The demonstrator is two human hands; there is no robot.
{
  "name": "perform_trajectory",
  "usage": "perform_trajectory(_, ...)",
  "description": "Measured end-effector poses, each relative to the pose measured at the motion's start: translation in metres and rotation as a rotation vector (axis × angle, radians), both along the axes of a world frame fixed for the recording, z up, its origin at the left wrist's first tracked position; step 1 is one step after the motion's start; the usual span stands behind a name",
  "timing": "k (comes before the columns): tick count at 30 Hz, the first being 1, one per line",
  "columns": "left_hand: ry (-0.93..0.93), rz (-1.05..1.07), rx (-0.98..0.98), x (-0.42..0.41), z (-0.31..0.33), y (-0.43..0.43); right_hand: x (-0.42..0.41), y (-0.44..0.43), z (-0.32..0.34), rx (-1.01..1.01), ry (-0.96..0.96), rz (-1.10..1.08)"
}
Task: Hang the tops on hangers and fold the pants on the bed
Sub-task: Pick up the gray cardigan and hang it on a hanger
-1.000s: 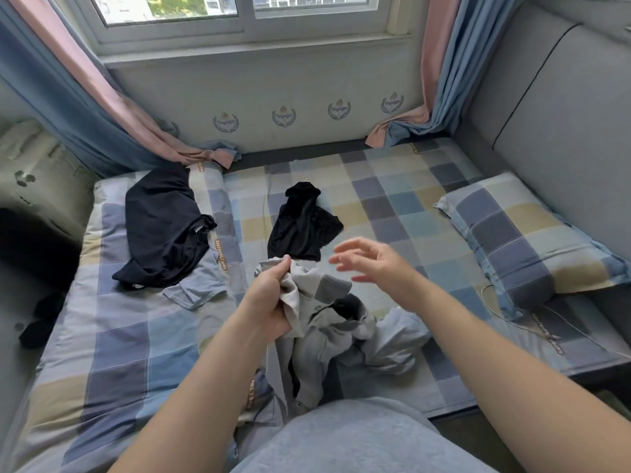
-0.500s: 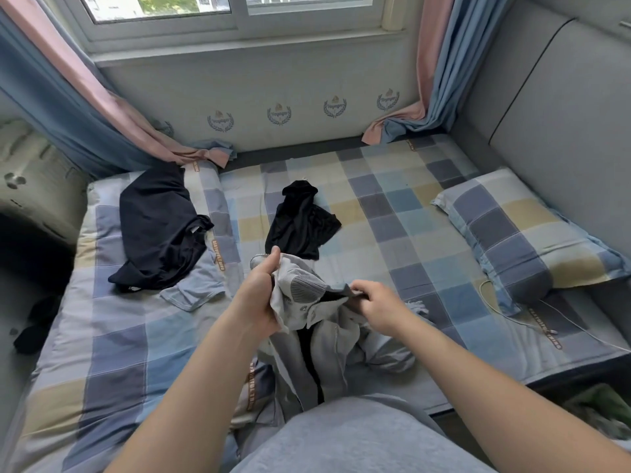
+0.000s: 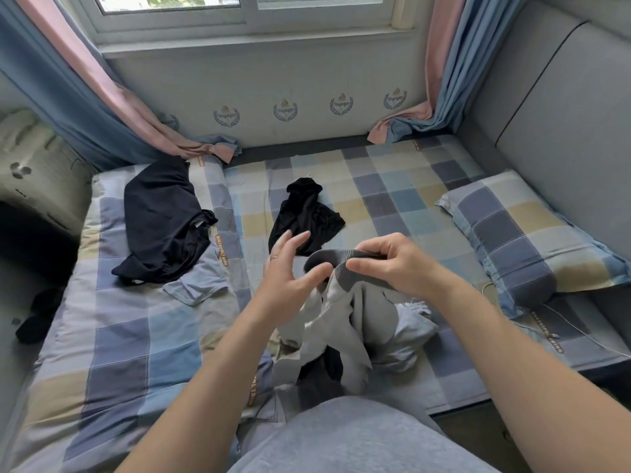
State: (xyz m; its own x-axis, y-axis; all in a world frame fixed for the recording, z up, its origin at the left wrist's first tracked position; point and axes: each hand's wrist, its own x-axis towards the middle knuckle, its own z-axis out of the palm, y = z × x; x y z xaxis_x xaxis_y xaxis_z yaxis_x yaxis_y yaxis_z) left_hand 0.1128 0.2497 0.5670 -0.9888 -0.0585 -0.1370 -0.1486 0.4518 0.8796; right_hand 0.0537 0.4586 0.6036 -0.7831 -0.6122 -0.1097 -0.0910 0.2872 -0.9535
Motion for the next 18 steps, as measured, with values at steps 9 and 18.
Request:
perform_trajectory(9, -0.075, -0.278, -0.132, -0.002, -0.004, 0.009, 0.005, 0.010, 0.016, 0.008, 0.002, 0.072)
perform_trajectory(18, 0.043, 0.012, 0.003, -0.005, 0.001, 0.004, 0.001, 0.011, -0.005, 0.023, 0.180, -0.286)
